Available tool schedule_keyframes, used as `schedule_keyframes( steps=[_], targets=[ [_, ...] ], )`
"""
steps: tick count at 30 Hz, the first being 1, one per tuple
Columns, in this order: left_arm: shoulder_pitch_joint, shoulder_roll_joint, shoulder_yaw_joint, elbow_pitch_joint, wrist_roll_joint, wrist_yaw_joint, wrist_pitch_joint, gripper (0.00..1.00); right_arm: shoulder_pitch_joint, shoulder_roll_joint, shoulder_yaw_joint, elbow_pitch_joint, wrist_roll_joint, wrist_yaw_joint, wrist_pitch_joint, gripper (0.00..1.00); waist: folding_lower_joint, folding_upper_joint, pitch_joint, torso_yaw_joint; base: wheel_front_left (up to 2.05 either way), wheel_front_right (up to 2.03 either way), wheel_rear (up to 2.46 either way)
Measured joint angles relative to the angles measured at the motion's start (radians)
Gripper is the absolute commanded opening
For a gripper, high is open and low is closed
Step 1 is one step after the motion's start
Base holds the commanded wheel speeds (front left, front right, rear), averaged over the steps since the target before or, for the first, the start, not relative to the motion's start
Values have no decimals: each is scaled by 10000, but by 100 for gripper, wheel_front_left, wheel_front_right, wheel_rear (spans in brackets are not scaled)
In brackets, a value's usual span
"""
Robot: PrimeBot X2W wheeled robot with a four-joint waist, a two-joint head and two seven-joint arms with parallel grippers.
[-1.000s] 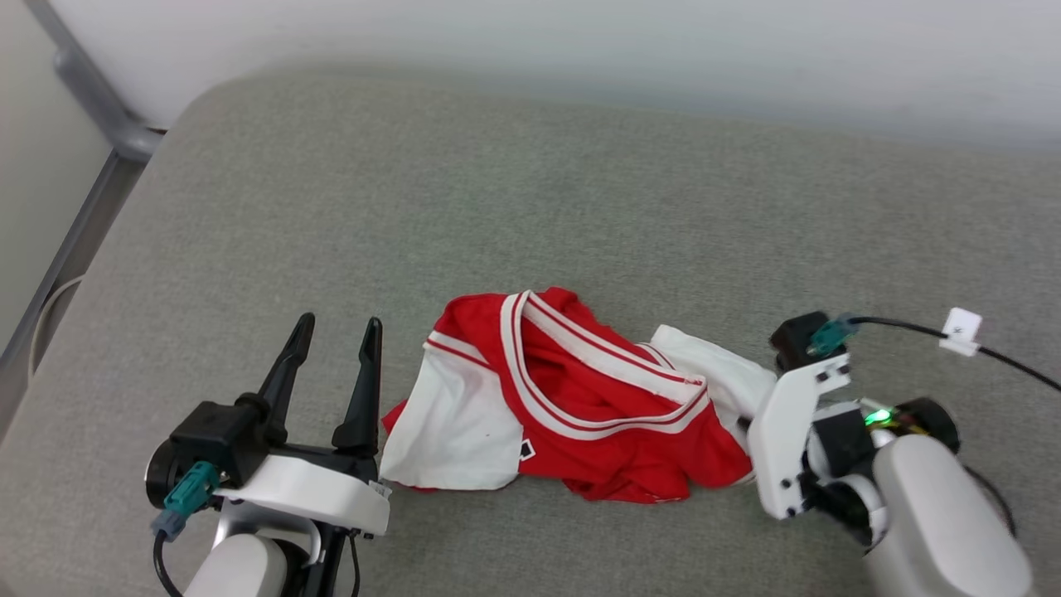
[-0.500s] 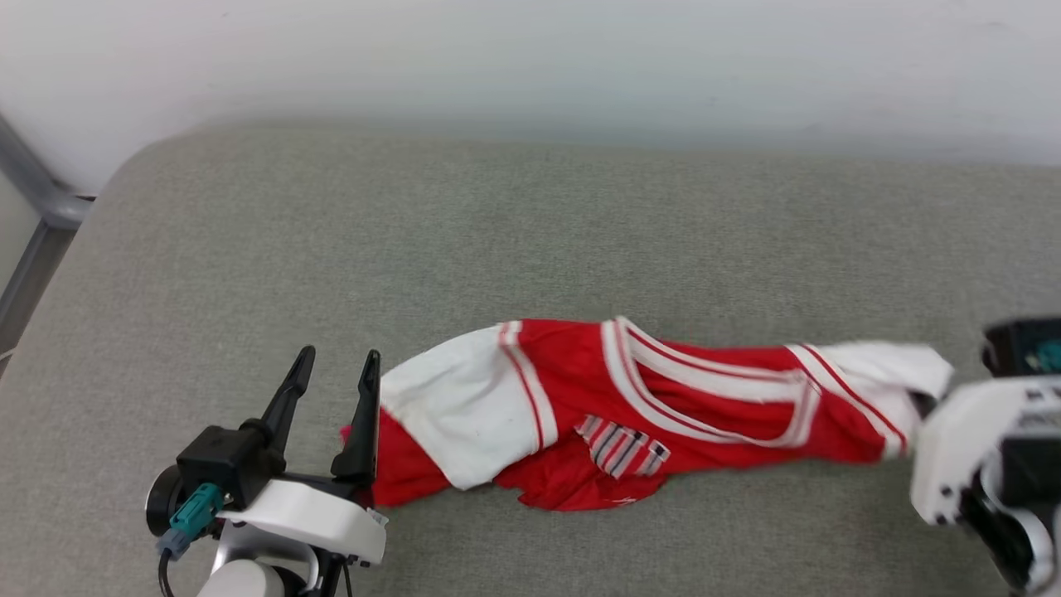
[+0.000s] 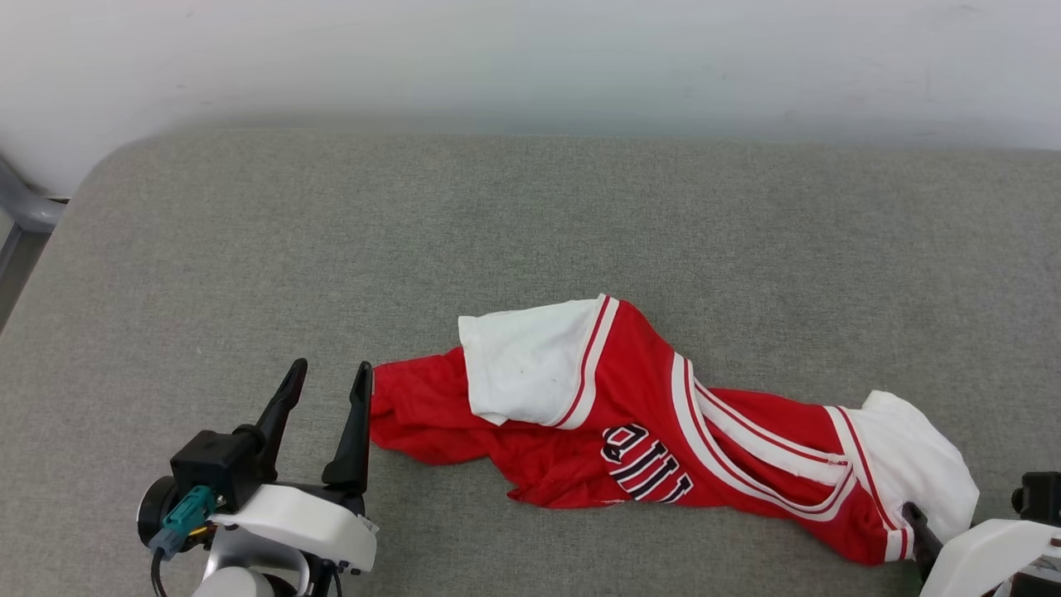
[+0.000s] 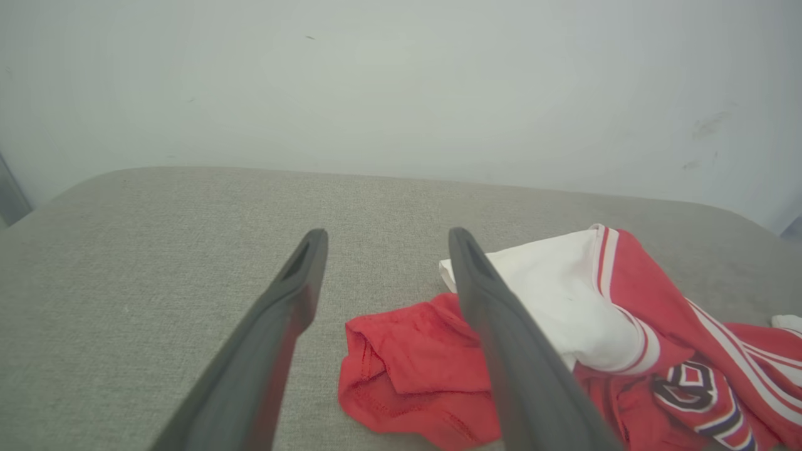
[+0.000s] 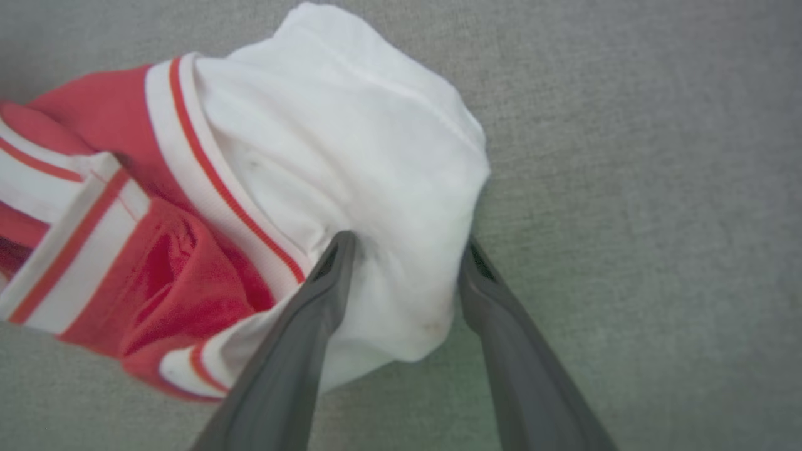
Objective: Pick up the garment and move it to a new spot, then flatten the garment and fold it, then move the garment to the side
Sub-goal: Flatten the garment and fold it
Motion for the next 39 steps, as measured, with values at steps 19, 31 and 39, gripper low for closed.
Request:
schedule_keyframes(
  steps=[19,31,39],
  targets=[
    [77,219,-190,159,-148,142,667,100,129,44,1666,-1643,-462,-2,-4915,100,0,0,-581,-7,0,0,0],
    [-1479,274,-1060,217,-1333,-1147,3415,100,634,48,2660,-3043,-742,-2,-4303,100,-1,0,-444,-505,0,0,0],
    [-1946,560,-1494,951,-2004,-1436,5440,100,593,48,2842,-3154,-504,-2,-4261,100,0,0,8,-959,0,0,0]
  ],
)
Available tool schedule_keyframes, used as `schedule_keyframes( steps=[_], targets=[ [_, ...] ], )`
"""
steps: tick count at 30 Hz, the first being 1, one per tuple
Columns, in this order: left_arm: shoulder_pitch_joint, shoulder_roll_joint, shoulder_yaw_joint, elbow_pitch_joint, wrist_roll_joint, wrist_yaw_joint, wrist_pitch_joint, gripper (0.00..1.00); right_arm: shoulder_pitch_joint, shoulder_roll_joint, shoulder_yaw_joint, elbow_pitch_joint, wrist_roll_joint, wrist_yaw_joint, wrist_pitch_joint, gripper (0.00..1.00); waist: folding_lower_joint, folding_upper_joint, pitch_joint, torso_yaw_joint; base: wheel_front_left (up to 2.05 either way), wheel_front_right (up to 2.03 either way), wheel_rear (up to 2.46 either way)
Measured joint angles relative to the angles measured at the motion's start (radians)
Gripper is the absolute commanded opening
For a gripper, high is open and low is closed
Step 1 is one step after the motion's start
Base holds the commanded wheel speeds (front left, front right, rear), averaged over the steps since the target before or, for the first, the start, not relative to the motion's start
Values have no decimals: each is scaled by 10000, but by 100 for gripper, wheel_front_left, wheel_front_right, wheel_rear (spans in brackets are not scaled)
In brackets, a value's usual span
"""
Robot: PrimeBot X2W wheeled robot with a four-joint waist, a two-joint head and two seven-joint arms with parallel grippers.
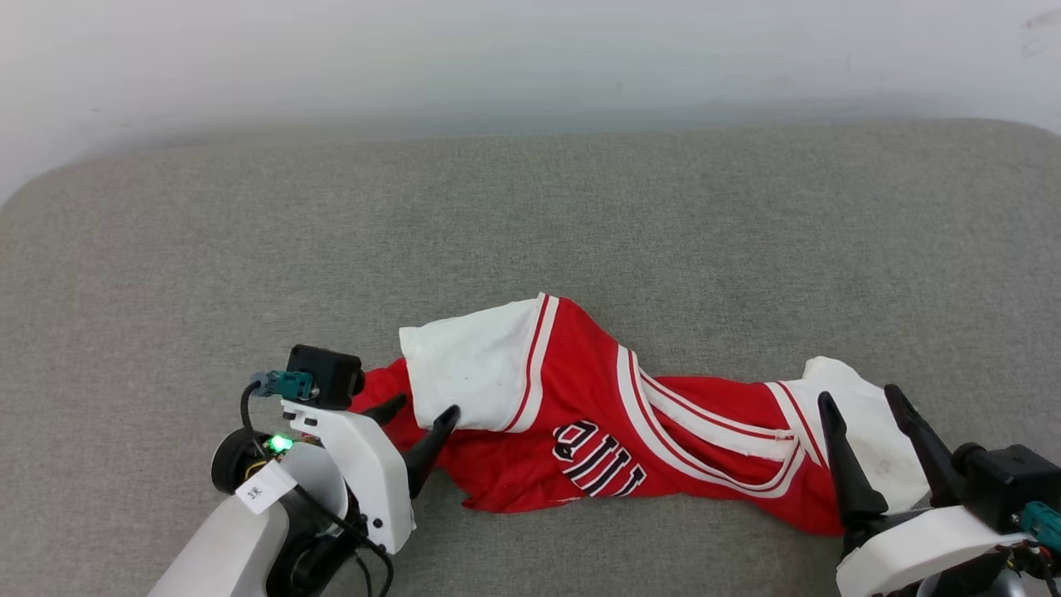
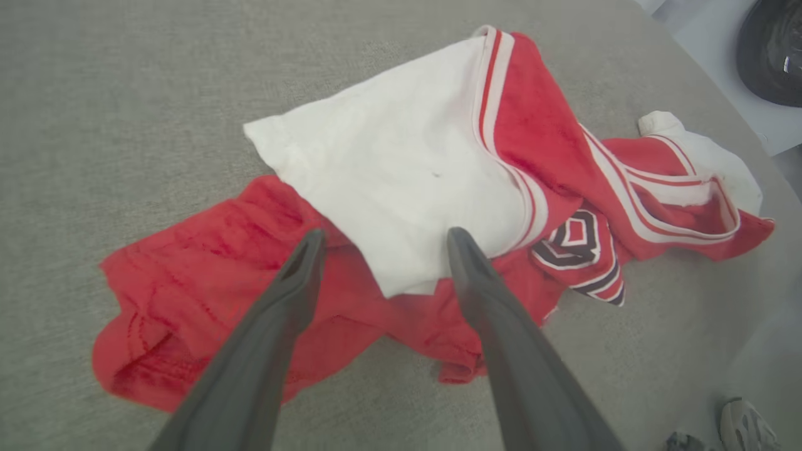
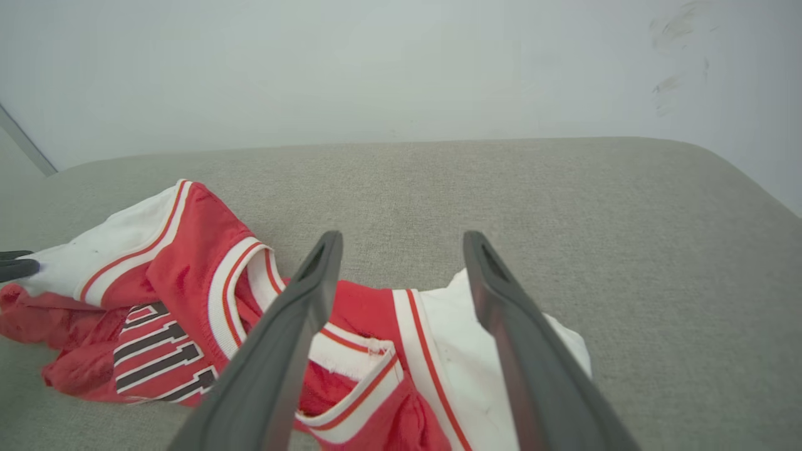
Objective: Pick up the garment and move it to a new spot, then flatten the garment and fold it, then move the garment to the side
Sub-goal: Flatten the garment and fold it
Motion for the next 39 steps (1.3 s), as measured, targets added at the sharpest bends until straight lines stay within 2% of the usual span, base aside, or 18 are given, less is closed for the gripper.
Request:
schedule_keyframes(
  steps=[5,6,7,8,9,16,23,28,34,39],
  targets=[
    [-91,180,-174,61,-362,-207,646,100,-12,0,8,107,178,0,-8,100,0,0,330,-158,0,0,0],
    [-132,196,-205,33,-401,-263,675,95,-35,0,-4,138,192,0,-21,100,0,0,387,-176,0,0,0],
    [-200,203,-240,-13,-418,-309,669,44,-73,-2,-15,176,261,0,-61,100,0,0,438,-191,0,0,0],
    [-276,244,-268,-58,-343,-336,627,8,-111,0,-17,221,295,0,-75,100,1,0,476,-207,0,0,0],
    [-350,268,-280,-77,-322,-341,606,0,-149,0,-15,274,337,0,-104,100,1,0,506,-221,0,0,0],
    [-925,598,-320,-155,311,-418,81,0,-353,0,-4,569,545,0,-253,100,1,0,577,-354,0,0,0],
    [-2129,1189,174,29,1312,-13,-729,0,-407,-2,-73,757,658,0,-324,100,0,0,705,-410,0,0,0],
    [-2528,1507,650,472,1423,291,-1039,0,-490,0,-96,832,721,0,-364,100,1,0,890,-402,0,0,0],
    [-1976,1363,903,2259,951,376,-1361,0,-585,0,15,1020,853,0,-412,100,1,0,1078,-434,0,0,0],
    [-1602,876,871,3442,583,173,-1724,0,-722,0,-52,1078,859,0,-414,100,0,0,1169,-420,0,0,0]
  ],
)
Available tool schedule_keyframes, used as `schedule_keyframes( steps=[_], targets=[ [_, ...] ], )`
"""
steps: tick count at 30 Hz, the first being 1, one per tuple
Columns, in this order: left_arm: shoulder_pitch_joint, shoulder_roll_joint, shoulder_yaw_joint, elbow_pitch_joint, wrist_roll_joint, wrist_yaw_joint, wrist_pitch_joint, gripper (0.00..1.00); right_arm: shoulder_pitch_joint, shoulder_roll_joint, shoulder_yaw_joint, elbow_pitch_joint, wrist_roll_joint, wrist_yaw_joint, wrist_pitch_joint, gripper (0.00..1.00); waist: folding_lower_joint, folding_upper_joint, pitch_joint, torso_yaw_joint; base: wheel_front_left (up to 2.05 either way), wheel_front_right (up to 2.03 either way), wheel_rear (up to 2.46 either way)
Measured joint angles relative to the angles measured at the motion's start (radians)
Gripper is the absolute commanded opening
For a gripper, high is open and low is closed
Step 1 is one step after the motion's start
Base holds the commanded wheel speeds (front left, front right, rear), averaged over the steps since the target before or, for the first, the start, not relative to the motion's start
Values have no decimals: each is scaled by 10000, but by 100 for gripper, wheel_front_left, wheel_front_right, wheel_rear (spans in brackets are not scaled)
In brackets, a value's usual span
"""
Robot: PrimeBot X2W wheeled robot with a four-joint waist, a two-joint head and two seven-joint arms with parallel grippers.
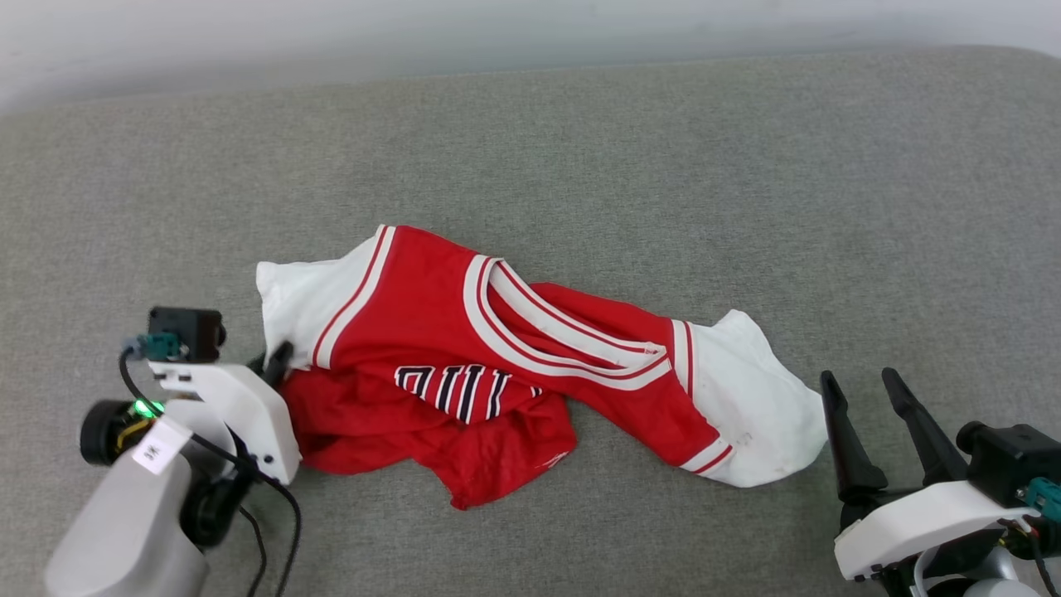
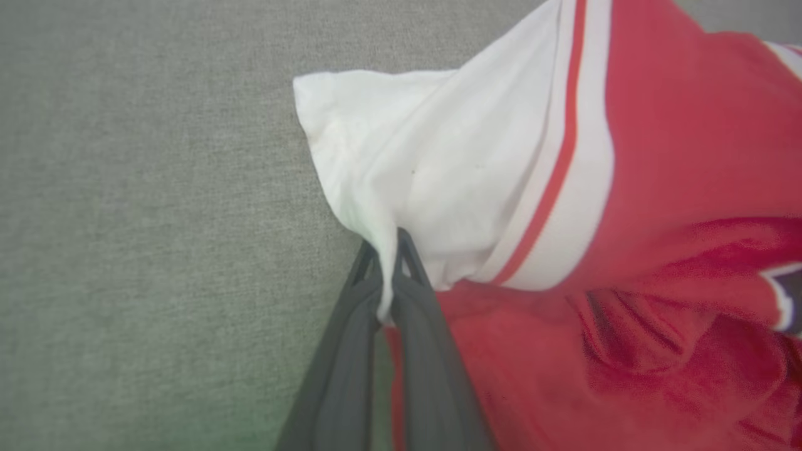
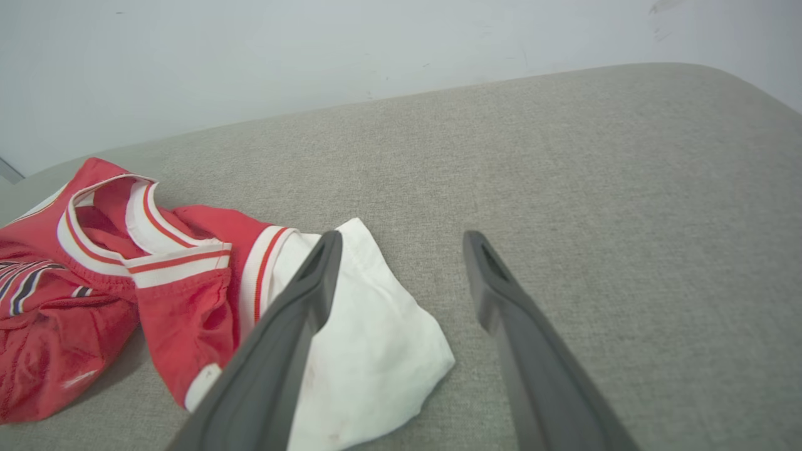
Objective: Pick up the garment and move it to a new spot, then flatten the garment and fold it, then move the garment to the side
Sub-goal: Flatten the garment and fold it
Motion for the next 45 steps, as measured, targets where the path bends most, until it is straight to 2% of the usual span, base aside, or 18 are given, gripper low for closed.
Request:
schedule_keyframes(
  steps=[3,4,5,9,13,17,24,30,38,45],
  targets=[
    [148,-276,-104,416,-169,-165,-192,0,-26,0,-111,17,-19,0,6,100,1,0,-11,89,0,0,0],
    [162,-424,-165,593,-186,-245,-468,46,-45,0,-153,19,-54,0,27,100,0,0,-69,155,0,0,0],
    [163,-491,-184,650,-184,-249,-627,100,-45,0,-182,19,-92,0,59,100,0,0,-111,187,0,0,0],
    [344,-685,-155,732,23,-188,-1812,100,-47,0,-270,-36,-182,0,111,100,0,0,-371,299,0,0,0],
    [583,-754,-73,493,481,238,-3275,100,-32,-2,-401,-155,-280,0,291,100,-1,0,-685,430,0,0,0],
    [995,-907,27,58,750,539,-3883,100,81,0,-512,-293,-359,0,537,100,0,0,-969,614,0,0,0],
    [1862,-1151,472,-1306,1035,823,-4077,100,360,0,-729,-389,-460,0,989,100,-1,0,-1386,967,0,0,0],
    [2735,-1383,746,-2627,1530,993,-4080,100,706,0,-861,-401,-405,0,1827,100,-1,0,-1707,1173,0,0,0],
    [3315,-1538,727,-3492,1714,1170,-4092,100,1072,-12,-1404,121,-426,0,4608,100,-2,0,-1827,1367,0,0,0],
    [3348,-1576,694,-3868,1747,1208,-4092,100,276,-583,-1432,558,-178,0,6307,100,-1,0,-1518,1505,0,0,0]
  ],
)
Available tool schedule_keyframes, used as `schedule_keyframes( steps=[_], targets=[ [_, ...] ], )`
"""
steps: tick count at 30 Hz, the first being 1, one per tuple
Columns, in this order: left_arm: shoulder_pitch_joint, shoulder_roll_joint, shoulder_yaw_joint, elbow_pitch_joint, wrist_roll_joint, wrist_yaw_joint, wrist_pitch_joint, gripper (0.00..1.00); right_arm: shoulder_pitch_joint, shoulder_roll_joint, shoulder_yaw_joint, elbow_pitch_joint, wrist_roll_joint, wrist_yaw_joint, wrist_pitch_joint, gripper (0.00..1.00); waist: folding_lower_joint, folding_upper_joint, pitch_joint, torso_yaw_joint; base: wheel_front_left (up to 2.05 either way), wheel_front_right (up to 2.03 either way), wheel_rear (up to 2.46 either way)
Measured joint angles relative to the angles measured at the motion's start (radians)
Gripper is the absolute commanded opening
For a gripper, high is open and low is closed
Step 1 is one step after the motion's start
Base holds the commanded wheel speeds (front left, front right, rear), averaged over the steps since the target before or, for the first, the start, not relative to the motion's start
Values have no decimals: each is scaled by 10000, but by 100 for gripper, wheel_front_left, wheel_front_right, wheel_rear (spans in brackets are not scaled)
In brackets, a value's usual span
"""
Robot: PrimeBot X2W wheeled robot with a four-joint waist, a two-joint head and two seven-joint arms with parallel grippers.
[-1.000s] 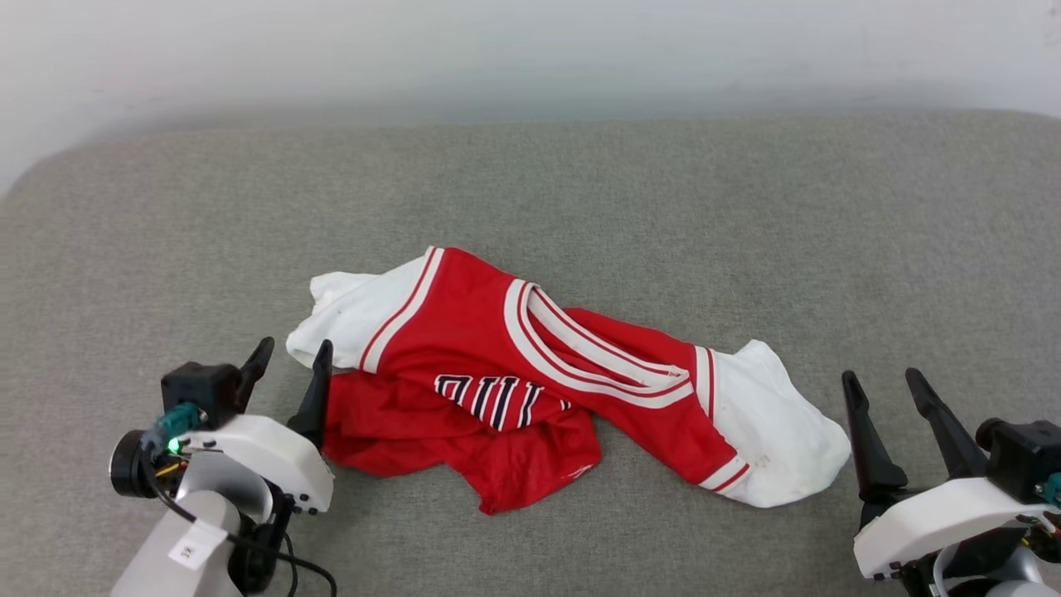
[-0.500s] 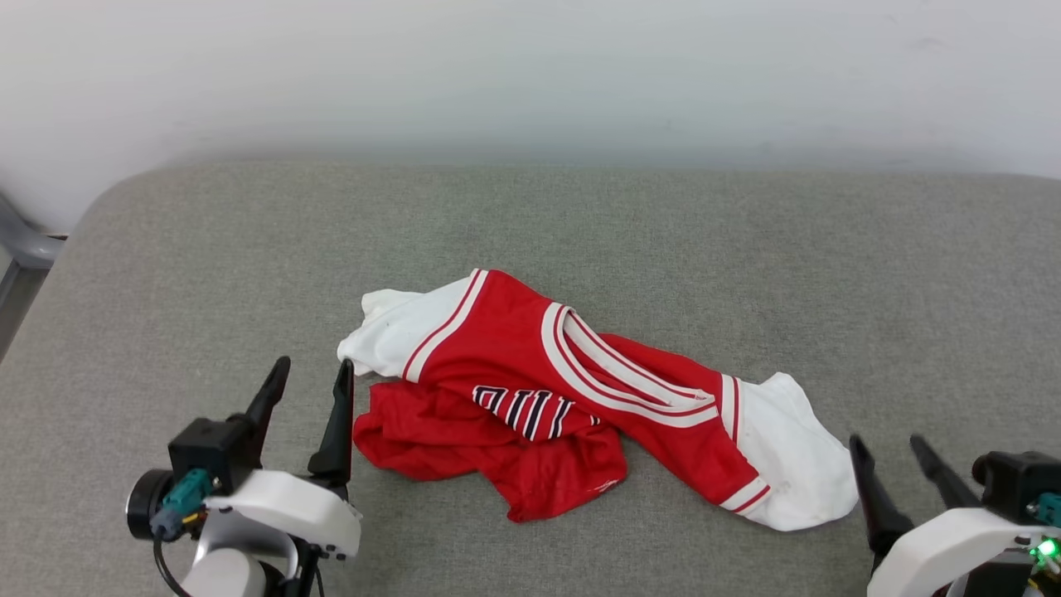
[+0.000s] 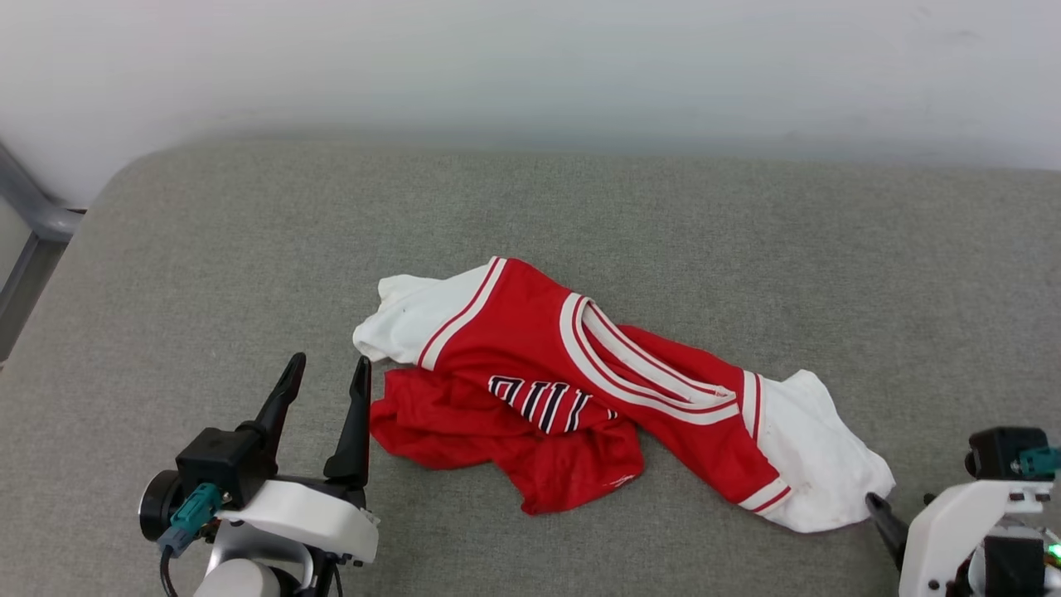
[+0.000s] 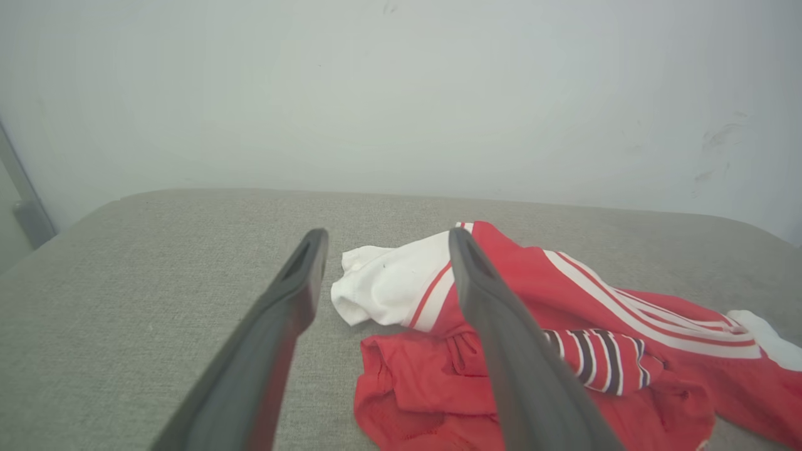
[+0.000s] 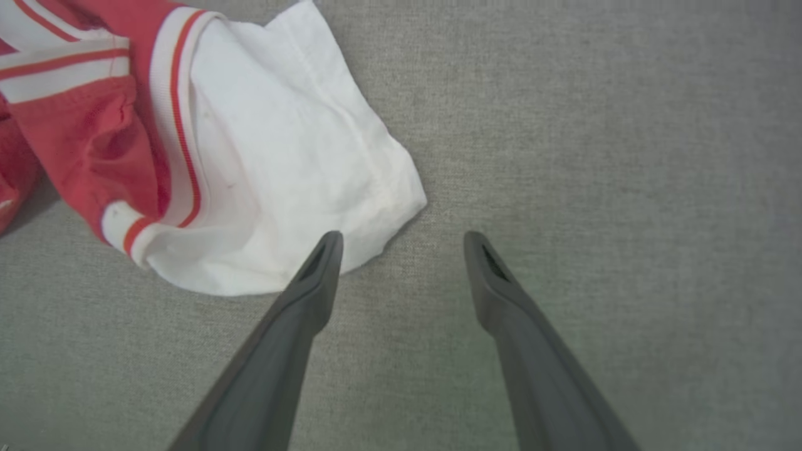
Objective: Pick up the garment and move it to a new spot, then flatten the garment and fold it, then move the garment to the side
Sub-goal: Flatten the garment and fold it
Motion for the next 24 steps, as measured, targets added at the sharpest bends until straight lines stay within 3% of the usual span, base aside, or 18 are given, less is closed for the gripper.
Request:
schedule_keyframes(
  steps=[5,14,15,16,18,24],
  targets=[
    [-207,-21,-40,-119,-56,-65,0,100,-1034,-579,385,642,226,0,510,100,1,0,406,125,0,0,0],
    [-503,-221,12,0,-153,-313,0,100,-1751,-803,941,1801,508,-6,1712,100,1,0,1042,516,0,0,0],
    [-503,-245,38,21,-159,-318,0,100,-1761,-788,915,1848,541,-21,1885,95,1,-1,1070,543,0,0,0],
    [-503,-253,63,46,-159,-360,0,100,-1770,-780,905,1856,550,-21,2056,47,1,0,1091,562,0,0,0],
    [-502,-253,113,75,-161,-397,0,100,-1784,-713,867,1835,652,-23,2253,0,1,-1,1118,568,0,0,0],
    [-593,-65,259,228,-332,-546,130,100,-1745,-458,805,1434,830,2,2197,0,1,0,1115,412,0,0,0]
  ],
)
